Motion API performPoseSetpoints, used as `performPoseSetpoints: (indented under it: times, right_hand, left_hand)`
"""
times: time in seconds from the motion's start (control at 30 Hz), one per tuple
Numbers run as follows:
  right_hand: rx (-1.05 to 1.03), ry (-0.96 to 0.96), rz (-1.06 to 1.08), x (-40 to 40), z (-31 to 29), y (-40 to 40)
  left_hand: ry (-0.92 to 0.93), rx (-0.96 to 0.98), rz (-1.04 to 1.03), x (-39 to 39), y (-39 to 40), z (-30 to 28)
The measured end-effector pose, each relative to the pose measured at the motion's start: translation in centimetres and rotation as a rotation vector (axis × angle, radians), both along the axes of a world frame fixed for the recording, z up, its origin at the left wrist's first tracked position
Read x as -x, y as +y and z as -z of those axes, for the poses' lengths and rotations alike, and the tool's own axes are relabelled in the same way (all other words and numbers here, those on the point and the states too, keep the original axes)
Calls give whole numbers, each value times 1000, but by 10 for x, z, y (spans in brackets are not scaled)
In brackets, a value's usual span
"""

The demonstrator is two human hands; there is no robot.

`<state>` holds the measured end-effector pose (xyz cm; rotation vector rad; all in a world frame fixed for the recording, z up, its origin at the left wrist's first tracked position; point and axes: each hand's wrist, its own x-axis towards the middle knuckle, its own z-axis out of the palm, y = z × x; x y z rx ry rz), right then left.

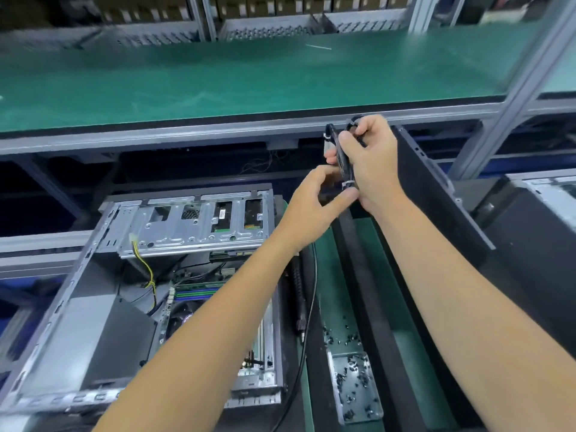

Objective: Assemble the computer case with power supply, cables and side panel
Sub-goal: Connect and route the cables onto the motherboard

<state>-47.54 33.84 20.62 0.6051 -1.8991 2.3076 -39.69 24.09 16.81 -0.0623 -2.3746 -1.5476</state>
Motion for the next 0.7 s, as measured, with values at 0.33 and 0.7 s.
performPoseSetpoints:
  times: [0.33,0.7]
  right_hand:
    - [-10,86,-258,-51,-52,-47]
    - [-865,215,-436,-56,1,-49]
  left_hand:
    - [231,-138,-260,-40,-46,-67]
    - [199,-798,-326,-65,-74,-90]
